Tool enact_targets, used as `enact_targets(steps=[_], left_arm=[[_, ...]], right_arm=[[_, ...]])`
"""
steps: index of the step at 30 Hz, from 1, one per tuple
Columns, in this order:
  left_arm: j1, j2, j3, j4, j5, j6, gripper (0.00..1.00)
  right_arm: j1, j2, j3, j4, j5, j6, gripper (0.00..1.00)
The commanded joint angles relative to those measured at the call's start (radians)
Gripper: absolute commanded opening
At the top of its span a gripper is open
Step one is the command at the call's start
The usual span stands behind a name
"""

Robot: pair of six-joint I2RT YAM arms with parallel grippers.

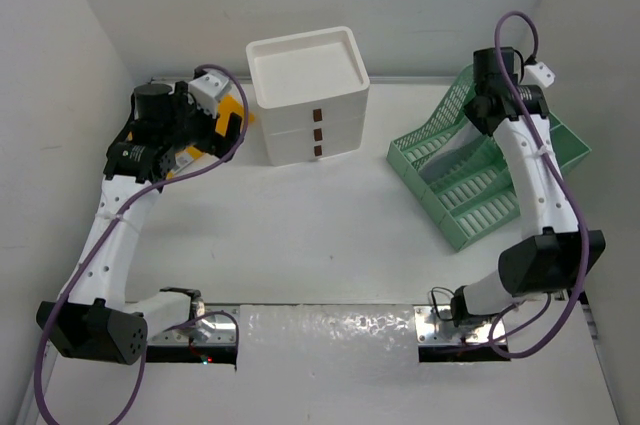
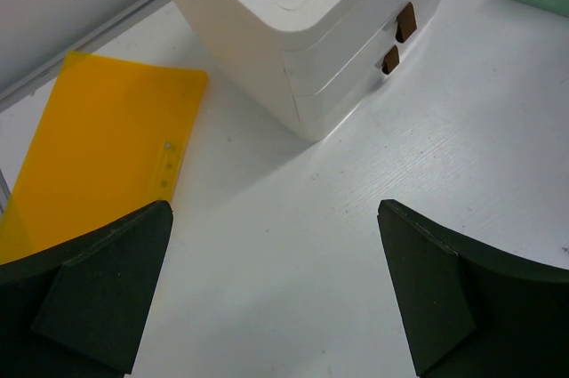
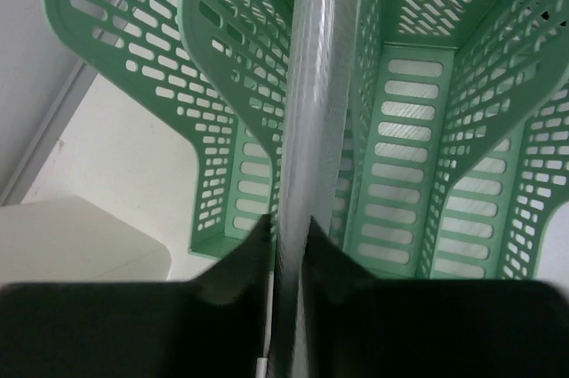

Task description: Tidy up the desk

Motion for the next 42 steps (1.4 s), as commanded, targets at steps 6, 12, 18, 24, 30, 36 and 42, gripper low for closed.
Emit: enact_targets(steps=[6,12,18,24,30,36,42], left_arm=[[-0.001,-0.019,-0.010,-0.070,-0.007,0.116,1.00],[0.170,0.016,-0.034,-0.205,0.149,0.296,0.99],[0.290,0.120,-0.141,-0.051,-0.116,0.348,0.86],[0.289,0.414,-0.103,0.168,-0.436,0.250,0.86],[0.195,0.654,-0.048,0.365,-0.605,0.287,0.74],[0.193,0.787,0.005,0.399,-0.645,0.277,0.72],[0.227,0.869,0.018,0.428,-0.657,0.309,0.55]], right_arm=[[-0.007,-0.042,0.063,0.100,-0.024,-0.265,0.68],[-0.006,-0.188,-0.019,0.273,-0.254,-0.662,0.99],[-0.006,-0.301,-0.035,0.401,-0.522,-0.755,0.99],[-0.006,-0.335,-0.133,0.505,-0.688,-0.733,0.99],[-0.006,-0.273,-0.182,0.461,-0.835,-0.781,0.77],[-0.001,-0.289,-0.228,0.481,-0.841,-0.762,0.68],[0.013,-0.313,-0.257,0.531,-0.841,-0.727,0.65]])
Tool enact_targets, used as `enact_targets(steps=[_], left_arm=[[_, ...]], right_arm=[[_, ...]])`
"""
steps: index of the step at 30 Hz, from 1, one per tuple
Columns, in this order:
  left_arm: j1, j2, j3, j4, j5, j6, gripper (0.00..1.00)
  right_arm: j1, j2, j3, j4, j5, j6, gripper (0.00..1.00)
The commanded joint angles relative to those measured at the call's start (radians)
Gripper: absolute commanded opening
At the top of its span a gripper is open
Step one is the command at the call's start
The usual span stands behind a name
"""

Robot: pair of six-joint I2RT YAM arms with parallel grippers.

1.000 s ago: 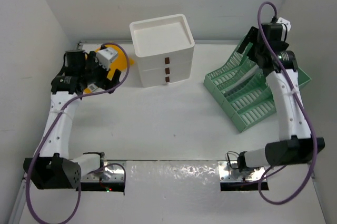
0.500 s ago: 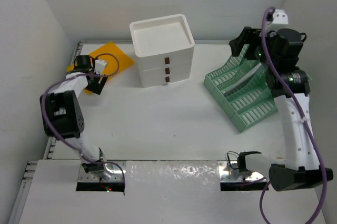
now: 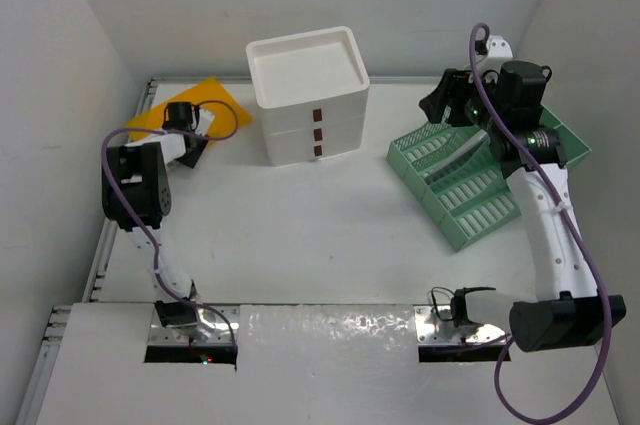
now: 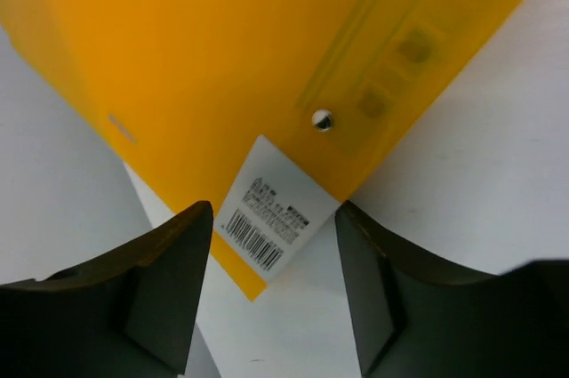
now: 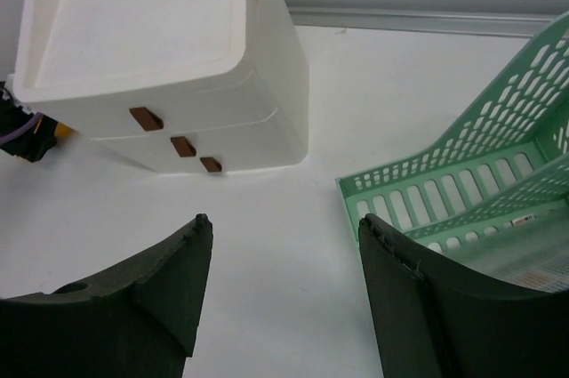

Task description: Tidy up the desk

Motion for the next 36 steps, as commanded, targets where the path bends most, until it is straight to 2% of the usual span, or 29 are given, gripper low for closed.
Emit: enact_targets(steps=[1,8,9,10,12,17,21,24,27,29,30,32,35,36], left_arm=[[0.018,0.027,-0.003,0.054,-0.018,0.026,0.53],[0.020,0.080,-0.006,0.037,0.005,0.080,0.30],[0.020,0.083,-0.008,0.037,0.005,0.087,0.18],[0.020,0.089,-0.014,0.050,-0.001,0.095,0.10],[0.018,0.094,-0.026,0.074,-0.006,0.113,0.00],[0.018,0.086,-0.037,0.093,0.008,0.109,0.00],[0.018,-0.024,-0.112,0.093,0.057,0.078,0.00],[0.020,-0.154,-0.211,0.051,0.147,0.064,0.00],[0.023,-0.305,-0.333,0.021,0.207,0.075,0.00],[0.028,-0.388,-0.406,0.024,0.224,0.104,0.00],[0.034,-0.478,-0.484,0.025,0.238,0.115,0.00],[0.037,-0.606,-0.572,-0.003,0.255,0.147,0.00],[0.040,-0.766,-0.638,-0.138,0.290,0.182,0.00],[0.038,-0.808,-0.650,-0.165,0.296,0.195,0.00]], right_arm=[[0.013,-0.038,-0.012,0.081,-0.028,0.025,0.65],[0.027,-0.056,0.002,0.118,-0.038,0.064,0.62],[0.027,-0.061,0.002,0.124,-0.038,0.064,0.61],[0.027,-0.070,0.000,0.129,-0.038,0.067,0.61],[0.027,-0.079,0.002,0.133,-0.035,0.068,0.60],[0.040,-0.093,-0.017,0.135,-0.031,0.059,0.53],[0.078,-0.075,-0.030,0.093,0.024,0.030,0.46],[0.177,-0.052,-0.041,0.074,0.116,-0.004,0.44],[0.384,-0.006,-0.047,0.069,0.227,-0.039,0.44],[0.444,0.023,-0.060,0.080,0.238,-0.022,0.44],[0.495,0.045,-0.072,0.090,0.244,-0.010,0.43],[0.544,0.053,-0.133,0.165,0.247,0.039,0.43],[0.677,0.068,-0.227,0.294,0.317,0.088,0.42],[0.760,0.082,-0.274,0.332,0.362,0.119,0.42]])
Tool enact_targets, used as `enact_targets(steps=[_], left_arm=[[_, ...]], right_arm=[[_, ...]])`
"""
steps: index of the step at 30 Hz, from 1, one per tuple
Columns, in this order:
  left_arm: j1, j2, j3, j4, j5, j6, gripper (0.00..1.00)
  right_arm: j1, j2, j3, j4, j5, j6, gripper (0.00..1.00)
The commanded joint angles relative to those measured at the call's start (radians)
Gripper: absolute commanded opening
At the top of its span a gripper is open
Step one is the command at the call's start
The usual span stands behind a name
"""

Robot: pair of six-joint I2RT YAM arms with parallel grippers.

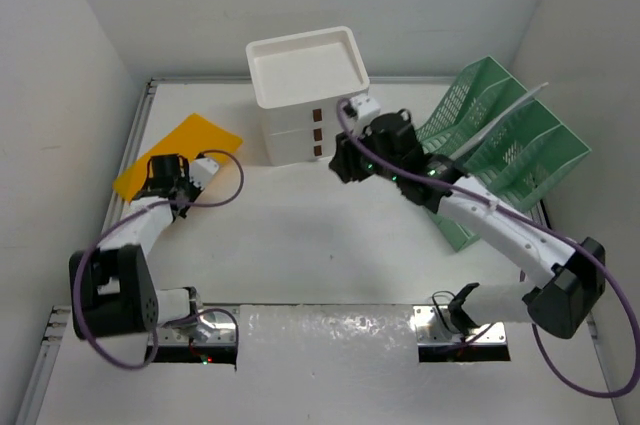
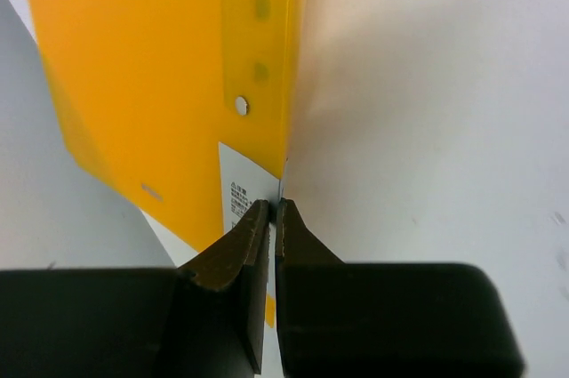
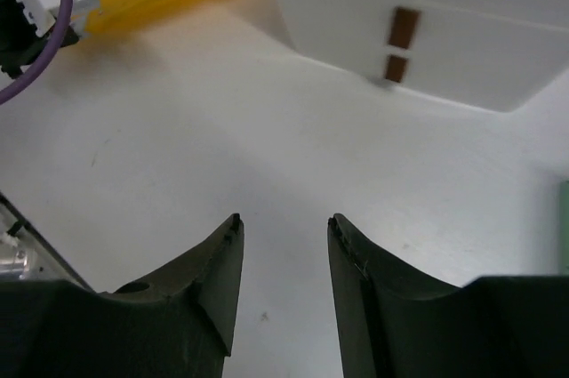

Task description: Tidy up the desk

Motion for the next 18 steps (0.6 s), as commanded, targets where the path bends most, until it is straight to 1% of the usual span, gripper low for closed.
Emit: enact_targets(steps=[1,2,3,4,6,7,8,9,10,11,12,13,14,15,17,18], left_arm=[[0.013,-0.187,-0.046,-0.148,0.079,0.041,0.00],[0.014,-0.219,-0.050,-0.177,0.082,0.044,0.00],[0.014,-0.253,-0.054,-0.205,0.091,0.046,0.00],[0.013,-0.281,-0.057,-0.234,0.098,0.048,0.00],[0.014,-0.359,-0.063,-0.311,0.121,0.048,0.00],[0.014,-0.379,-0.067,-0.331,0.128,0.048,0.00],[0.014,-0.422,-0.080,-0.366,0.136,0.048,0.00],[0.014,-0.442,-0.090,-0.379,0.136,0.048,0.00],[0.013,-0.468,-0.106,-0.389,0.136,0.049,0.00],[0.014,-0.474,-0.113,-0.409,0.139,0.049,0.00],[0.014,-0.480,-0.121,-0.415,0.144,0.051,0.00],[0.013,-0.489,-0.138,-0.419,0.148,0.049,0.00],[0.014,-0.494,-0.142,-0.419,0.153,0.049,0.00],[0.014,-0.499,-0.147,-0.420,0.153,0.048,0.00],[0.013,-0.513,-0.150,-0.428,0.148,0.049,0.00],[0.014,-0.517,-0.150,-0.431,0.148,0.052,0.00]], right_arm=[[0.156,0.020,-0.101,0.262,0.119,0.096,0.42],[0.186,0.029,-0.134,0.325,0.122,0.132,0.42],[0.231,0.041,-0.209,0.413,0.116,0.213,0.42],[0.246,0.069,-0.246,0.564,0.113,0.258,0.43],[0.300,0.112,-0.293,0.686,0.119,0.346,0.44],[0.320,0.139,-0.279,0.708,0.135,0.357,0.48],[0.367,0.202,-0.256,0.691,0.202,0.366,0.51],[0.388,0.237,-0.224,0.696,0.217,0.372,0.54],[0.404,0.271,-0.225,0.779,0.221,0.393,0.61],[0.426,0.338,-0.233,0.842,0.223,0.436,0.65],[0.431,0.377,-0.248,0.981,0.218,0.540,0.68],[0.431,0.420,-0.247,1.039,0.211,0.591,0.70],[0.431,0.508,-0.236,1.082,0.206,0.635,0.71],[0.431,0.549,-0.192,1.111,0.209,0.695,0.71],[0.431,0.622,-0.132,1.156,0.226,0.708,0.71],[0.431,0.683,-0.072,1.162,0.235,0.722,0.71]])
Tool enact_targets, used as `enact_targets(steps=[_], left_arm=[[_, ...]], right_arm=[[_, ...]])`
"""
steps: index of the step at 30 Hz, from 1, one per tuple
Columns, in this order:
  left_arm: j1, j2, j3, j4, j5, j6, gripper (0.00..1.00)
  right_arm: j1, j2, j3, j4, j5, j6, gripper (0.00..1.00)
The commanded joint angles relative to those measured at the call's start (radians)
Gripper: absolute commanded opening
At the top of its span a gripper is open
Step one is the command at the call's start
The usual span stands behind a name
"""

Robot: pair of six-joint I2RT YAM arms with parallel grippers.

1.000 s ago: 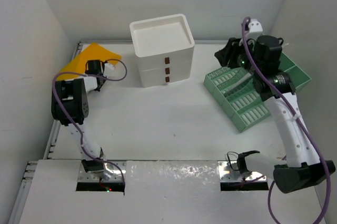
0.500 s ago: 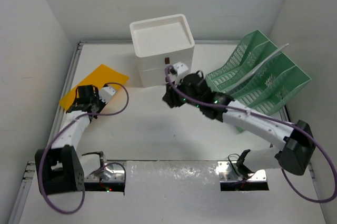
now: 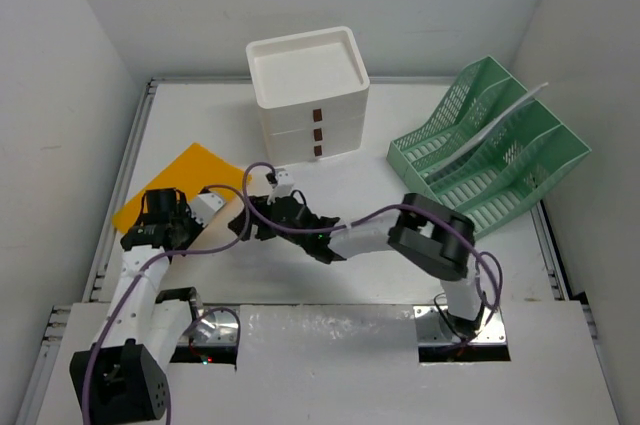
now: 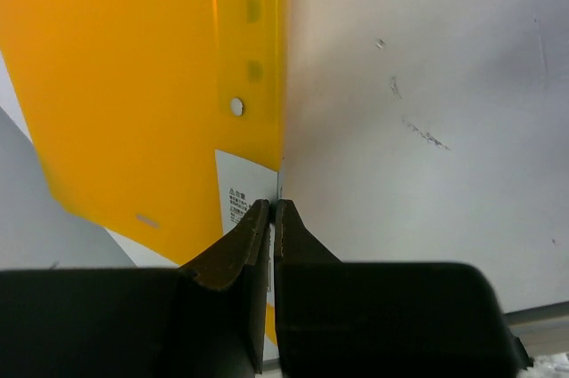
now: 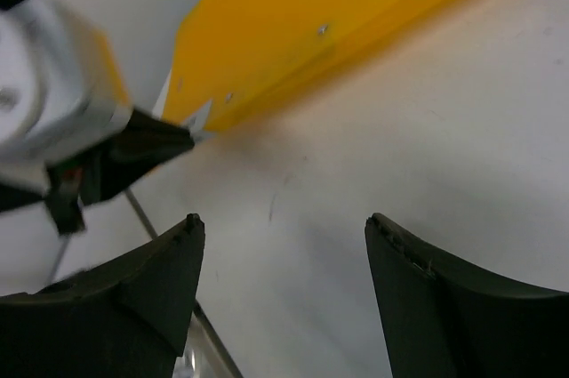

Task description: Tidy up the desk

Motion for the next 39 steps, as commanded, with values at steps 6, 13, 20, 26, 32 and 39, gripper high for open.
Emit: enact_targets(steps=[6,13,20,26,32,39], left_arm=[[0.013,-0.039,0.012,-0.023,0.036,0.010,0.00],[0.013,-0.031,0.012,-0.017,0.036,0.016,0.00],[0.013,-0.024,0.023,-0.007,0.034,0.024,0.00],[0.013,-0.027,0.030,-0.012,0.043,0.041,0.00],[0.013,-0.020,0.046,0.000,0.066,0.050,0.00],[0.013,0.048,0.076,0.031,0.086,0.009,0.26]], right_arm=[[-0.014,0.251,0.239,0.212,0.097,0.304,0.71],[-0.054,0.436,0.391,0.175,0.068,0.457,0.71],[-0.080,0.564,0.571,0.092,0.078,0.494,0.71],[-0.086,0.667,0.687,0.039,0.051,0.560,0.60],[-0.077,0.693,0.706,0.057,0.072,0.568,0.19],[-0.078,0.598,0.513,0.133,0.074,0.485,0.00]])
